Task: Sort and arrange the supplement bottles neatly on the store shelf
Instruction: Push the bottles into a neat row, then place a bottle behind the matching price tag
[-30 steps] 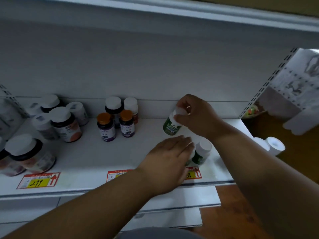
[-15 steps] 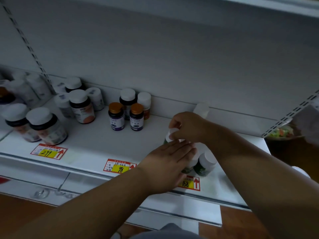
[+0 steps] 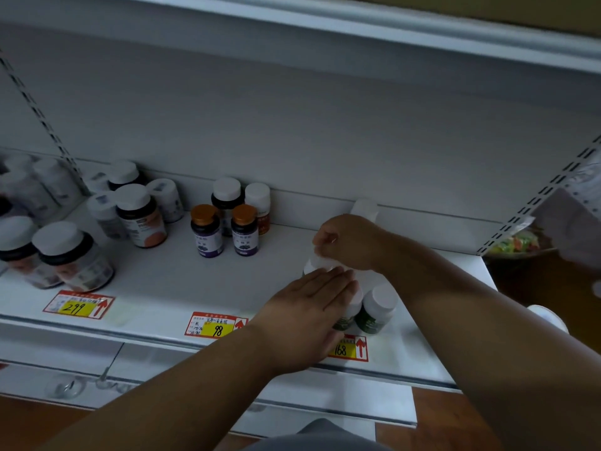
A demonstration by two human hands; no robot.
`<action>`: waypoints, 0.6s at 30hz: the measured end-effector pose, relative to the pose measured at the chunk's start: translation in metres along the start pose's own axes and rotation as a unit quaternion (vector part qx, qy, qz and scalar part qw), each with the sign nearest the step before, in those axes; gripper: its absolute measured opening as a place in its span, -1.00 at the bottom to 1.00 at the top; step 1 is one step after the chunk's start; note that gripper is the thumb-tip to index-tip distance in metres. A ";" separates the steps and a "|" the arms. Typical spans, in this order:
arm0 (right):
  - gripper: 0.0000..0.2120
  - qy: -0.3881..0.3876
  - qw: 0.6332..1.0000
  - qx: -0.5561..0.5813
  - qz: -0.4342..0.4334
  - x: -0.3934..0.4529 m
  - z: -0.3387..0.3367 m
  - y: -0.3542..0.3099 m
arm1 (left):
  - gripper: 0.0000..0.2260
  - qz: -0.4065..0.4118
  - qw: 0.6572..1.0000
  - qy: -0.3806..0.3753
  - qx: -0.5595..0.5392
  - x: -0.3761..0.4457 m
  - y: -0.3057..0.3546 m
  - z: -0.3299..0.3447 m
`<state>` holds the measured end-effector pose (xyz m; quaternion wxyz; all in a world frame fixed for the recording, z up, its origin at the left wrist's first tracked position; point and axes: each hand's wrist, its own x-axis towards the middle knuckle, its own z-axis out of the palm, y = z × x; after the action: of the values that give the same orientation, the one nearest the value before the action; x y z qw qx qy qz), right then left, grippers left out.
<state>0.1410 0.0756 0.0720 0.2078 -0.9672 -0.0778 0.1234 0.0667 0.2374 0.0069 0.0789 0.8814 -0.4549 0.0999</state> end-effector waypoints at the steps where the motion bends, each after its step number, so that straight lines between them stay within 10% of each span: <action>1: -0.84 0.037 0.999 0.004 0.018 -0.001 -0.003 0.005 | -0.37 -0.003 1.000 0.000 -0.010 0.001 0.000 -0.001; 6: -0.80 0.232 0.965 0.034 0.122 -0.007 -0.012 0.039 | -0.49 -0.043 0.997 0.030 -0.058 0.010 -0.001 -0.008; 18: -0.69 0.237 0.956 0.030 0.168 0.012 0.000 0.049 | -0.52 -0.152 0.973 0.009 -0.171 0.045 -0.014 -0.024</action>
<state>0.1572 0.0344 0.0487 0.2252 -0.9612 0.1409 -0.0739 0.1008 0.2158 0.0403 0.2472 0.9126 -0.3251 0.0153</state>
